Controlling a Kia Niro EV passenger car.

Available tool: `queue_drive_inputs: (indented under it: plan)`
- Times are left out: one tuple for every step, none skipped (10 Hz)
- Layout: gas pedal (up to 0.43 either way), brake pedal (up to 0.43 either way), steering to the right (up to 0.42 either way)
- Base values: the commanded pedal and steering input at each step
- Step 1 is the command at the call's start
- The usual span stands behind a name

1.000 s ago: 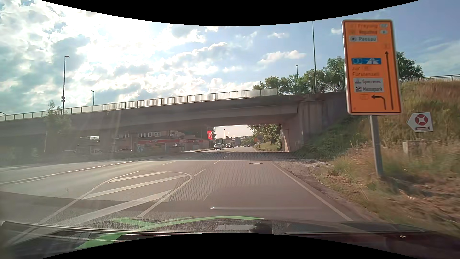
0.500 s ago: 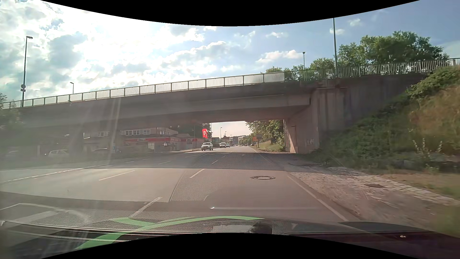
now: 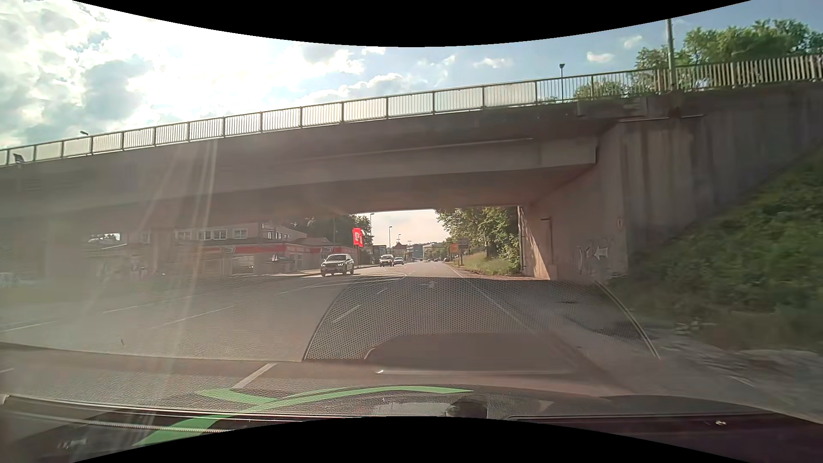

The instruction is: Follow the waypoints while adhering to traffic rules and regulations

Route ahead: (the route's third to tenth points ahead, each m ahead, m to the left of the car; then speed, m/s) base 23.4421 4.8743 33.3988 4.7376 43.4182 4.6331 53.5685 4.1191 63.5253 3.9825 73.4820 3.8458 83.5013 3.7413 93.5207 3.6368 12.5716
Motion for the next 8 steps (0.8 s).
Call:
queue_drive_inputs:
  plan:
    - [0.079, 0.000, -0.002]
    - [0.079, 0.000, -0.004]
    - [0.150, 0.000, -0.004]
    - [0.150, 0.000, -0.004]
    - [0.150, 0.000, -0.003]
    - [0.150, 0.000, -0.004]
    - [0.150, 0.000, -0.004]
    - [0.150, 0.000, -0.004]
